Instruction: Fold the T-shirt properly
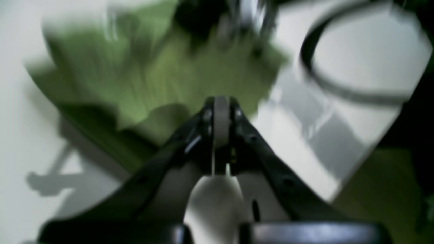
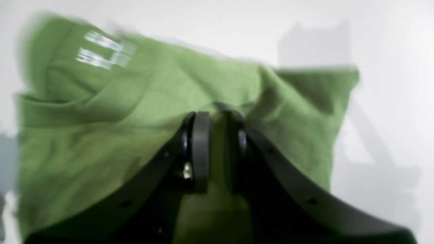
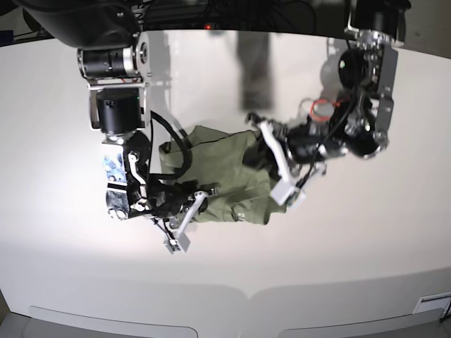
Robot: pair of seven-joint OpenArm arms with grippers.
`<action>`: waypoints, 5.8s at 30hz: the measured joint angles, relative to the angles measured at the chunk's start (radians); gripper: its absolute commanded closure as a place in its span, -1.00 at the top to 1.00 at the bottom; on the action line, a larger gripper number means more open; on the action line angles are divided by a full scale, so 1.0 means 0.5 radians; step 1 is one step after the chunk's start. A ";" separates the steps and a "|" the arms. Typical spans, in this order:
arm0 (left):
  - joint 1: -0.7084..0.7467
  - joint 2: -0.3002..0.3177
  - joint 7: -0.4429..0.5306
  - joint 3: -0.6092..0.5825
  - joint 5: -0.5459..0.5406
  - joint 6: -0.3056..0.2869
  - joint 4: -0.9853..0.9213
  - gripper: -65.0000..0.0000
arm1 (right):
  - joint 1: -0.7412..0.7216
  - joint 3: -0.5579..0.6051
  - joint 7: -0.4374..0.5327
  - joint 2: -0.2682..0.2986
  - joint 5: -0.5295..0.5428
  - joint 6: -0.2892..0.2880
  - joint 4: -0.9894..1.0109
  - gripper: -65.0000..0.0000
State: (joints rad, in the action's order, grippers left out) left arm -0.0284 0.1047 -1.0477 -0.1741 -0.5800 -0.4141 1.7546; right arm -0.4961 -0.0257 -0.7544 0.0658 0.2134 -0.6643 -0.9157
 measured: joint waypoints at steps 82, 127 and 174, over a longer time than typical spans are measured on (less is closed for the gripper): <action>-0.487 0.093 0.620 0.001 0.584 -0.183 -1.221 -1.00 | 1.138 0.190 -0.938 -0.015 1.486 -0.091 -0.777 -0.66; -0.460 0.418 0.522 -0.005 0.720 0.347 -0.752 -1.00 | 0.923 0.148 -0.638 0.305 0.930 -0.058 -1.635 -0.66; 1.876 0.737 0.172 0.001 2.326 1.560 0.374 -1.00 | 3.054 -1.681 -1.170 0.185 1.946 -0.072 -2.509 -0.66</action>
State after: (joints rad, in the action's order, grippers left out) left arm 0.9096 0.4732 -0.9615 -0.1738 0.5831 0.3660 1.9415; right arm 1.0309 -0.8661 -1.3396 0.1581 1.1862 -0.7006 -2.1700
